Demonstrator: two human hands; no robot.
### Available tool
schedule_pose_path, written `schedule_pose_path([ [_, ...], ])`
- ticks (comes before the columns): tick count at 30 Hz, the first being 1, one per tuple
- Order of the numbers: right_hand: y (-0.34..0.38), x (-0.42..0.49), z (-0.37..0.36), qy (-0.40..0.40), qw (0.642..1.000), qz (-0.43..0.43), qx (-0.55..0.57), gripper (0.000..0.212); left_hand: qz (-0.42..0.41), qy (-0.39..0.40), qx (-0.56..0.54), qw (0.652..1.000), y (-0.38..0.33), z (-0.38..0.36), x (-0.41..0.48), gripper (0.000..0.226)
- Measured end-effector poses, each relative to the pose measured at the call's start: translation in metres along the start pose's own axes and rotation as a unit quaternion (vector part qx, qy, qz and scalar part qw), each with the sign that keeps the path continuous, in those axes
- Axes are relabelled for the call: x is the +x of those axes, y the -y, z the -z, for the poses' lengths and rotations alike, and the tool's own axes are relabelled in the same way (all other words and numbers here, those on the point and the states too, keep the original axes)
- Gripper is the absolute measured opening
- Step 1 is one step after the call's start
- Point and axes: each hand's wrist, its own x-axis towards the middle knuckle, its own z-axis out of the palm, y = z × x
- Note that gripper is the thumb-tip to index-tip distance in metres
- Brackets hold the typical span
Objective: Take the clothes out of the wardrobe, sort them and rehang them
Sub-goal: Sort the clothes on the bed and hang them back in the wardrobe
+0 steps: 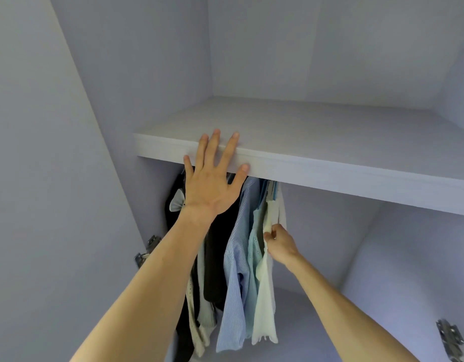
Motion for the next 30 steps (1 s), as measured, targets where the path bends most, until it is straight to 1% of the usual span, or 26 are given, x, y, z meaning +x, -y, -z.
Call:
schedule_pose_path([
  [2,0.004,0.003,0.001,-0.006,1.0,-0.002,0.001,0.019,-0.002,0.003,0.007,1.0,-0.002,0.001,0.0,0.067],
  [6,0.01,0.005,-0.003,-0.048,0.999,-0.01,-0.007,0.015,0.0,0.015,0.02,1.0,0.0,0.005,0.0,0.068],
  [8,0.01,0.0,-0.007,-0.064,0.998,-0.004,-0.016,0.018,0.002,0.02,0.025,0.999,-0.001,0.005,0.001,0.068],
  [10,0.005,-0.007,-0.014,-0.057,0.998,0.002,-0.035,0.031,0.003,0.02,0.029,0.999,-0.002,0.005,0.001,0.068],
  [12,0.0,-0.012,-0.02,-0.025,0.999,-0.007,-0.048,0.054,0.002,0.019,0.032,0.999,-0.002,0.007,0.001,0.068],
  [13,-0.001,-0.015,-0.022,-0.003,0.999,-0.016,-0.038,0.063,0.001,0.02,0.033,0.999,-0.002,0.008,0.001,0.068],
  [14,-0.001,-0.018,-0.024,0.02,0.999,-0.024,-0.02,0.068,0.001,0.021,0.034,0.999,-0.002,0.009,0.001,0.068],
  [16,0.001,-0.025,-0.024,0.063,0.997,-0.035,0.01,0.072,0.002,0.028,0.032,0.999,-0.003,0.01,0.0,0.068],
  [19,0.004,-0.04,-0.016,0.085,0.996,-0.027,-0.001,0.072,0.005,0.046,0.024,0.999,-0.004,0.016,-0.005,0.069],
  [22,-0.001,-0.06,-0.007,0.063,0.997,-0.035,-0.004,0.073,0.004,0.055,0.01,0.998,0.004,0.024,-0.031,0.07],
  [24,-0.005,-0.081,-0.006,0.038,0.999,-0.034,0.0,0.068,0.029,0.065,-0.012,0.997,0.015,0.025,-0.068,0.068],
  [27,-0.001,-0.127,-0.009,0.021,0.999,0.023,0.01,0.053,0.101,0.113,-0.049,0.987,0.036,0.018,-0.151,0.064],
  [30,0.012,-0.18,-0.022,0.058,0.991,0.118,0.022,0.035,0.171,0.181,-0.034,0.968,0.056,0.019,-0.254,0.06],
])
